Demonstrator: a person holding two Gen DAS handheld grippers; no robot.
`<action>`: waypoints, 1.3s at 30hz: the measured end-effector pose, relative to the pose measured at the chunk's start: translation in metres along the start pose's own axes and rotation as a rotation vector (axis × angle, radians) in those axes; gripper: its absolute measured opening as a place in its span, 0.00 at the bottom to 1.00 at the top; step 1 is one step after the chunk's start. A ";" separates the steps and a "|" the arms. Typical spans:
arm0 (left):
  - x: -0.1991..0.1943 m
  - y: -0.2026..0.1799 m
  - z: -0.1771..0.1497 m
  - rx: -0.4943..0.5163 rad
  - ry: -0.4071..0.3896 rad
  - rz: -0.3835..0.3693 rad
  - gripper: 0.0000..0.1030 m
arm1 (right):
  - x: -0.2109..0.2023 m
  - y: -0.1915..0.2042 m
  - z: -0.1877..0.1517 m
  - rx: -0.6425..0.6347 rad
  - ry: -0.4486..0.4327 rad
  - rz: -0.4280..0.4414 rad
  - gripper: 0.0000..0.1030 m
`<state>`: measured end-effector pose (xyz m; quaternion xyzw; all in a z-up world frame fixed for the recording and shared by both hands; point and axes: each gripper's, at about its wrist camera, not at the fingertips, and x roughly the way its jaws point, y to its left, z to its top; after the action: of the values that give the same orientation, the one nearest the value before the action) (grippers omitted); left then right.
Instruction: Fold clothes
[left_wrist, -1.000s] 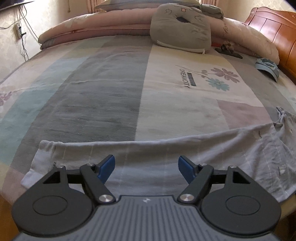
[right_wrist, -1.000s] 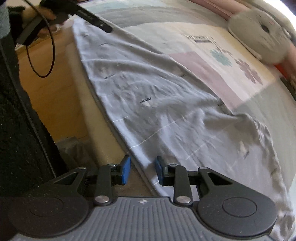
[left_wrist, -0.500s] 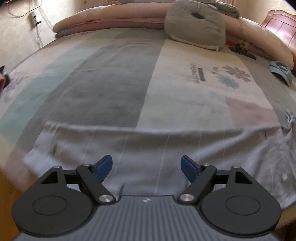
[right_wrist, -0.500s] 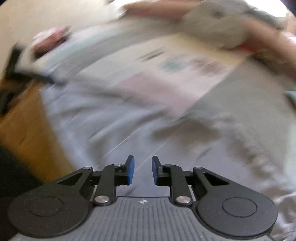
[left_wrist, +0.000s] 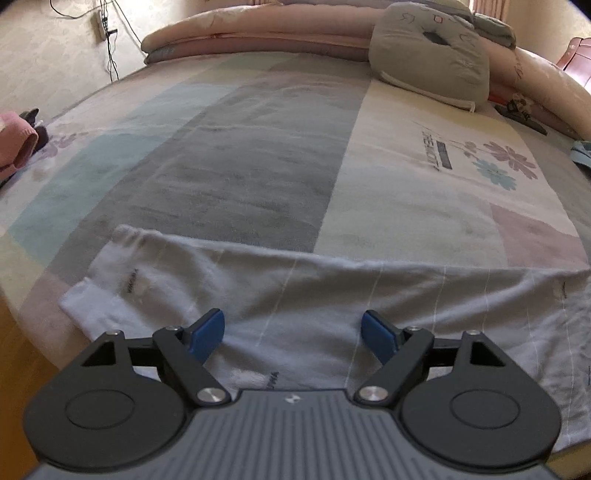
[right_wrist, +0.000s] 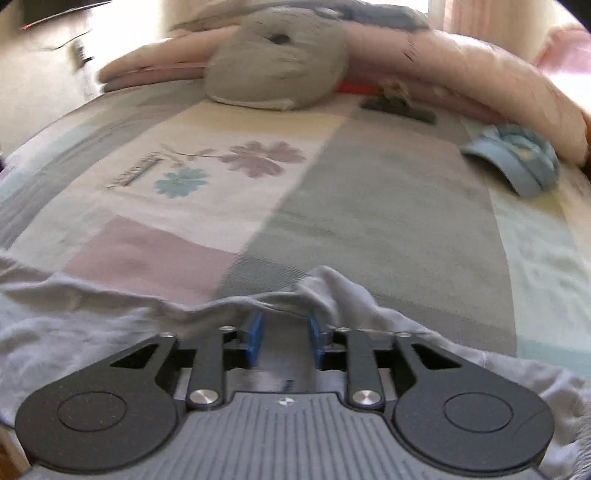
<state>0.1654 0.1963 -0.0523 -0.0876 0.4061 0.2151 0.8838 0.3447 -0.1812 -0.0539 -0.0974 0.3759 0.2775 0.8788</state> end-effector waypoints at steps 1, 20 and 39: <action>-0.002 -0.001 0.001 0.004 -0.014 -0.014 0.79 | -0.001 0.005 0.001 -0.016 0.001 0.014 0.44; -0.004 0.011 -0.016 0.119 -0.074 -0.018 0.80 | -0.016 0.120 -0.035 -0.421 0.083 0.316 0.61; -0.015 0.021 -0.043 0.216 -0.050 -0.235 0.83 | -0.018 0.163 -0.022 -0.440 0.034 0.335 0.74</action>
<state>0.1181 0.1964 -0.0692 -0.0335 0.3917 0.0672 0.9170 0.2296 -0.0623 -0.0508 -0.2267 0.3321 0.4924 0.7719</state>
